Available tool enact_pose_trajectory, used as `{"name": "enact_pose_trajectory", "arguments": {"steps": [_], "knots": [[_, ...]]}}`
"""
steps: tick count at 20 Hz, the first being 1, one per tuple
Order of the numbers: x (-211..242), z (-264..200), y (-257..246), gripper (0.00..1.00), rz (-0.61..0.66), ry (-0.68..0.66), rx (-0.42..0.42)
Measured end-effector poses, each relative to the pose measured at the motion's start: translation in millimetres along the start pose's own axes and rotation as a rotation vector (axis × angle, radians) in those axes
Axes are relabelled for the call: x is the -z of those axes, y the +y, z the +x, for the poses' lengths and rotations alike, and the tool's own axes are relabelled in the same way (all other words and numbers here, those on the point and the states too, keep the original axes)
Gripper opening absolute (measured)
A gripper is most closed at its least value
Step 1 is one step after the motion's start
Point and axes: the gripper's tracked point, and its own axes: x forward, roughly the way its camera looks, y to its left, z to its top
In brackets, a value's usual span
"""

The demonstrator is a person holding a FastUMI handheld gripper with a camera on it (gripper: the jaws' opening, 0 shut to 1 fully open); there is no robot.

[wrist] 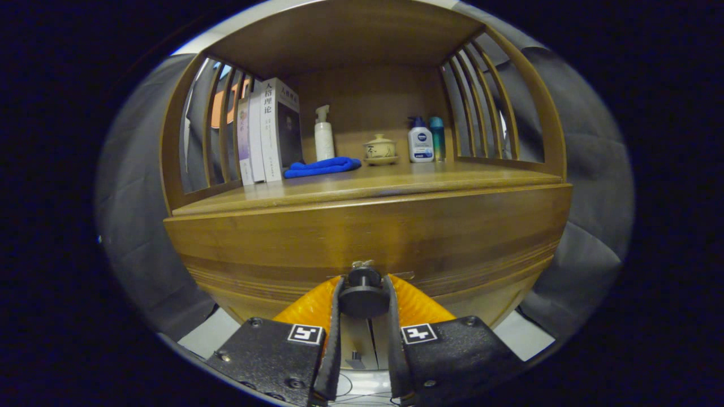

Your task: Pull open the drawer, take out the items inside it, and place them on the countertop above the cabinet.

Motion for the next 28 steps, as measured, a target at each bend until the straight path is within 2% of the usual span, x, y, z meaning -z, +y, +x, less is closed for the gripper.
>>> {"name": "enact_pose_trajectory", "arguments": {"steps": [28], "knots": [[50.9,-131.4,-9.4,0.37,-0.003,-0.007,-0.03]]}}
